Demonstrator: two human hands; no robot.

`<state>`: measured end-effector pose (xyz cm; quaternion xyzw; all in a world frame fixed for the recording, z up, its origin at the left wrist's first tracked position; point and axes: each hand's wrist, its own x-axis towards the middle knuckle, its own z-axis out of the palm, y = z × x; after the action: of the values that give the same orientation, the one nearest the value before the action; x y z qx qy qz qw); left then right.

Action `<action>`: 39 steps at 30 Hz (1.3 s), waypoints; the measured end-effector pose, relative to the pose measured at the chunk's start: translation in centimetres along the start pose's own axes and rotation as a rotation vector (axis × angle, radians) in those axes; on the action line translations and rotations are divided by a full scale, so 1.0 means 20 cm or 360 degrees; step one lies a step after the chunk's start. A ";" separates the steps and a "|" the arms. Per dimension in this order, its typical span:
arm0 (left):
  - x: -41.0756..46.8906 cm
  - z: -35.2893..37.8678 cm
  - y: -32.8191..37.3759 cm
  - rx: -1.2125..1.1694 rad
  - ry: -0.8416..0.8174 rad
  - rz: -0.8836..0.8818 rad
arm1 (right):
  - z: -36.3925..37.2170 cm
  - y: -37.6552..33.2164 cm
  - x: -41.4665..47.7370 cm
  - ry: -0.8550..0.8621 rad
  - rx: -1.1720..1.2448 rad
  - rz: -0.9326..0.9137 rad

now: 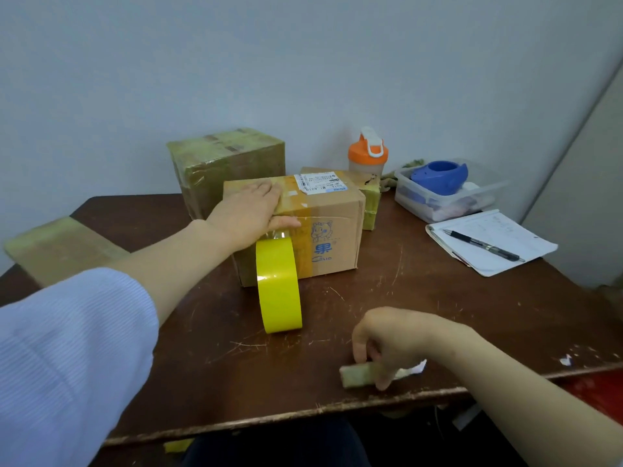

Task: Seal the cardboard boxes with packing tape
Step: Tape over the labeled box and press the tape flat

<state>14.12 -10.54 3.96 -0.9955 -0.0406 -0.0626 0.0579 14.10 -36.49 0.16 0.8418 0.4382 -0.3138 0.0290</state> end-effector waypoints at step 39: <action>-0.17 0.03 -0.08 -0.0617 0.0504 0.0215 | -0.68 -0.23 0.59 0.1598 -0.0095 -0.0173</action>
<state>10.76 -9.21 3.20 -0.9663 0.0482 -0.2203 -0.1242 22.32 -20.84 5.52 0.8637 0.4500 0.1413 -0.1776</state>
